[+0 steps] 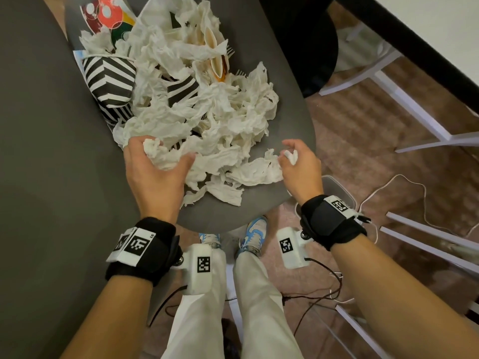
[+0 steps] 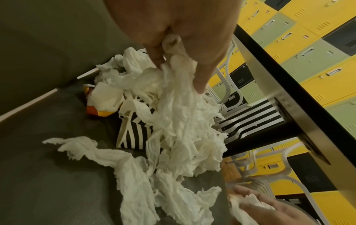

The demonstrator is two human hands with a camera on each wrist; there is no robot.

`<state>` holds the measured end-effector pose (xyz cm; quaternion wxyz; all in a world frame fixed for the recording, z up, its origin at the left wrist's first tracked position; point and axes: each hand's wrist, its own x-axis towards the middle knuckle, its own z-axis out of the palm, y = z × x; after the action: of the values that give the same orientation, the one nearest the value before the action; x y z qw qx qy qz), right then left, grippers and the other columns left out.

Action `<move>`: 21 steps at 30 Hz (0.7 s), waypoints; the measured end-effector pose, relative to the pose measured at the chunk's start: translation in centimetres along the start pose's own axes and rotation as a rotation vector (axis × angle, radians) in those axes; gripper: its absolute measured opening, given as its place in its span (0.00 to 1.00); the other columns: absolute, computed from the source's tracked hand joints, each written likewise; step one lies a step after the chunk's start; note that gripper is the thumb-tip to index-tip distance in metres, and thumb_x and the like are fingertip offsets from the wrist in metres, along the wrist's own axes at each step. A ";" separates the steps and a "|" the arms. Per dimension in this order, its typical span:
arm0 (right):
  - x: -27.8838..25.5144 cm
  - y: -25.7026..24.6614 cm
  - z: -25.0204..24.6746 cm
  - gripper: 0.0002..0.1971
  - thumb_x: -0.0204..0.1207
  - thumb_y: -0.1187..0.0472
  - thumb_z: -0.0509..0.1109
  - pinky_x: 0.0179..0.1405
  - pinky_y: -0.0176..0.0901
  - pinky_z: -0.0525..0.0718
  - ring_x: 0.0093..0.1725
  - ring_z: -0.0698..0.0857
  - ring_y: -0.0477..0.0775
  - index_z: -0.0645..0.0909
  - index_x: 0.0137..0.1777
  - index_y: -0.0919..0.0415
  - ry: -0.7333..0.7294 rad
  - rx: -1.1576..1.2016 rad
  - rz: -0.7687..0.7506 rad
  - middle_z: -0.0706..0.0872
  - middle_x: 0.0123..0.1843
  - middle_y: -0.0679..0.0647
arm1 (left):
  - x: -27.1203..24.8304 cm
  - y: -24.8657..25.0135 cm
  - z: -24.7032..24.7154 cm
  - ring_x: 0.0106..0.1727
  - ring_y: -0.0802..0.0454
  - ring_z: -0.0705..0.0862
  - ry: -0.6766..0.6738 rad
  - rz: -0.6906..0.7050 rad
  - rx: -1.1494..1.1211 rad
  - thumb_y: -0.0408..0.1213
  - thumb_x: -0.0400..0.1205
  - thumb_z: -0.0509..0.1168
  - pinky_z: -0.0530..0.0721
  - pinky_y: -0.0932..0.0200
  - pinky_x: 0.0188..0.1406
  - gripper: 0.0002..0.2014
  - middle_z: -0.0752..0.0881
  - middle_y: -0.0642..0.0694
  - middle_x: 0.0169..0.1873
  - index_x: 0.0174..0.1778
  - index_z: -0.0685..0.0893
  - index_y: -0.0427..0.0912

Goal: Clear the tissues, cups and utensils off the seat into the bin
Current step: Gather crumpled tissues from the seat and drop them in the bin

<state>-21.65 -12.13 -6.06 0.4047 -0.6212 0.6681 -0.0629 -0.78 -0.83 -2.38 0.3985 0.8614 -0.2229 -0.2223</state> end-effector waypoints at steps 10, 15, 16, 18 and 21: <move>-0.9 0.2 0.1 0.16 0.81 0.44 0.61 0.47 0.51 0.84 0.43 0.85 0.58 0.84 0.48 0.53 -0.031 -0.001 -0.028 0.89 0.39 0.55 | -0.2 -0.1 0.2 0.55 0.49 0.84 0.027 -0.038 0.030 0.42 0.83 0.63 0.80 0.56 0.57 0.13 0.86 0.48 0.52 0.62 0.78 0.42; -1.9 0.5 -0.1 0.12 0.71 0.47 0.75 0.33 0.44 0.75 0.32 0.81 0.55 0.81 0.41 0.54 -0.050 -0.022 -0.016 0.86 0.32 0.56 | -0.5 0.8 -0.2 0.43 0.49 0.83 0.044 -0.066 0.051 0.49 0.87 0.56 0.76 0.58 0.42 0.18 0.83 0.43 0.41 0.61 0.75 0.37; -2.0 0.6 -0.1 0.10 0.72 0.49 0.75 0.34 0.44 0.76 0.33 0.82 0.55 0.81 0.42 0.54 -0.055 -0.027 -0.014 0.87 0.35 0.57 | -0.6 1.0 -0.2 0.36 0.56 0.84 0.026 -0.095 0.008 0.48 0.87 0.57 0.77 0.62 0.37 0.18 0.83 0.46 0.37 0.63 0.74 0.36; -2.1 0.7 -0.1 0.08 0.74 0.50 0.73 0.37 0.41 0.79 0.35 0.84 0.54 0.82 0.46 0.54 -0.053 -0.031 -0.006 0.88 0.38 0.57 | -0.7 1.1 0.0 0.22 0.61 0.83 -0.026 -0.150 -0.071 0.44 0.86 0.60 0.85 0.60 0.26 0.15 0.81 0.51 0.31 0.64 0.73 0.39; -2.4 0.5 -0.2 0.11 0.78 0.49 0.69 0.30 0.25 0.79 0.25 0.83 0.49 0.84 0.52 0.56 -0.080 0.048 0.026 0.88 0.33 0.55 | -0.8 0.7 0.2 0.23 0.58 0.81 -0.089 -0.143 -0.112 0.36 0.85 0.61 0.83 0.60 0.21 0.07 0.84 0.44 0.43 0.55 0.76 0.52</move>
<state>-22.42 -9.97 -5.10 0.4465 -0.6046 0.6578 -0.0486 -1.67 -0.94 -1.80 0.4190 0.8407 -0.1654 -0.3004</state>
